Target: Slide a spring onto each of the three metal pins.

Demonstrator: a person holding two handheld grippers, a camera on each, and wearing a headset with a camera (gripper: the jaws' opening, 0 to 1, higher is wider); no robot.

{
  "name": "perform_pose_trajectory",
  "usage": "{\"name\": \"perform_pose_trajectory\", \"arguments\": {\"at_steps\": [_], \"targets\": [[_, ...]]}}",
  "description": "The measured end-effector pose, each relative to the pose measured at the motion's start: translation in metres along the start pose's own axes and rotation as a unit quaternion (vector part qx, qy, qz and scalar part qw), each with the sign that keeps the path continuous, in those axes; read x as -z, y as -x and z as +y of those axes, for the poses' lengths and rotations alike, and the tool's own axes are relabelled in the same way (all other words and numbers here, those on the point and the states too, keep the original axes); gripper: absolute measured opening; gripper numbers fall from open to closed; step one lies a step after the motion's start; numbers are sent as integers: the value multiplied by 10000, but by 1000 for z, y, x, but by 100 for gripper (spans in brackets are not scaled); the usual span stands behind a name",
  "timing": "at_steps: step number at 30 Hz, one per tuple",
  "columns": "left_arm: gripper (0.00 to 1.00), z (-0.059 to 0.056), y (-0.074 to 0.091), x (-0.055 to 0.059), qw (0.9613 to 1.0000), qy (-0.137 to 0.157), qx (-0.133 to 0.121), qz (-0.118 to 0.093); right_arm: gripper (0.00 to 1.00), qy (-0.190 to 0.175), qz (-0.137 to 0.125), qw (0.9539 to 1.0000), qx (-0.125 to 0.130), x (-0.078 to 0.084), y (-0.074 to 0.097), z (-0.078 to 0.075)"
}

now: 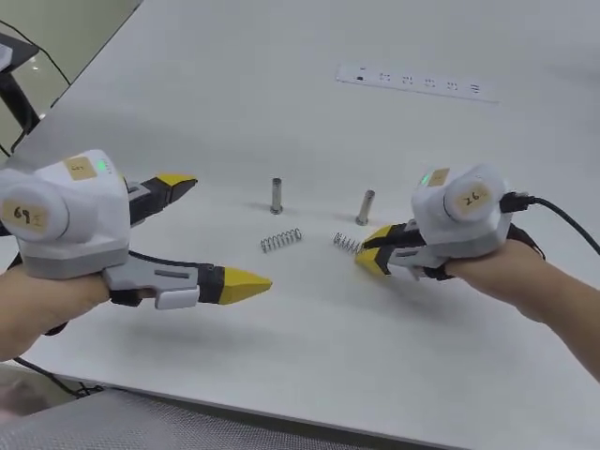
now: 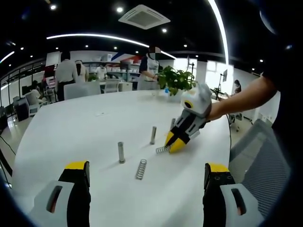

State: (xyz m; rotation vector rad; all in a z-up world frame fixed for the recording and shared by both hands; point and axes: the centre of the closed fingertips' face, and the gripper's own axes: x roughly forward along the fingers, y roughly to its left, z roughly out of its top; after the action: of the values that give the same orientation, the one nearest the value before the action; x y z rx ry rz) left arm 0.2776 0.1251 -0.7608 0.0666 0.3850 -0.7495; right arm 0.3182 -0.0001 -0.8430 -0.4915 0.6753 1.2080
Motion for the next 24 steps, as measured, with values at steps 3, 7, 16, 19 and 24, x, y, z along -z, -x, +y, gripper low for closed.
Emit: {"name": "perform_pose_trajectory", "arguments": {"at_steps": [3, 7, 16, 19, 24], "targets": [[98, -2, -1, -1, 10000, -9, 26, 6, 8, 61, -16, 10000, -3, 1, 4, -2], [98, -7, -3, -3, 10000, -27, 75, 3, 8, 211, 22, 9998, -9, 2, 12, -2], [96, -22, -9, -6, 9997, -44, 240, 5, 8, 461, 9, 9989, -35, -1, 33, 4], [96, -25, -11, -6, 9996, -52, 280, 3, 8, 567, 5, 9984, -45, -1, 41, 7], [95, -27, -14, -7, 9994, -55, 330, 2, 8, 695, 60, 9975, -76, 3, 50, 11]]}}
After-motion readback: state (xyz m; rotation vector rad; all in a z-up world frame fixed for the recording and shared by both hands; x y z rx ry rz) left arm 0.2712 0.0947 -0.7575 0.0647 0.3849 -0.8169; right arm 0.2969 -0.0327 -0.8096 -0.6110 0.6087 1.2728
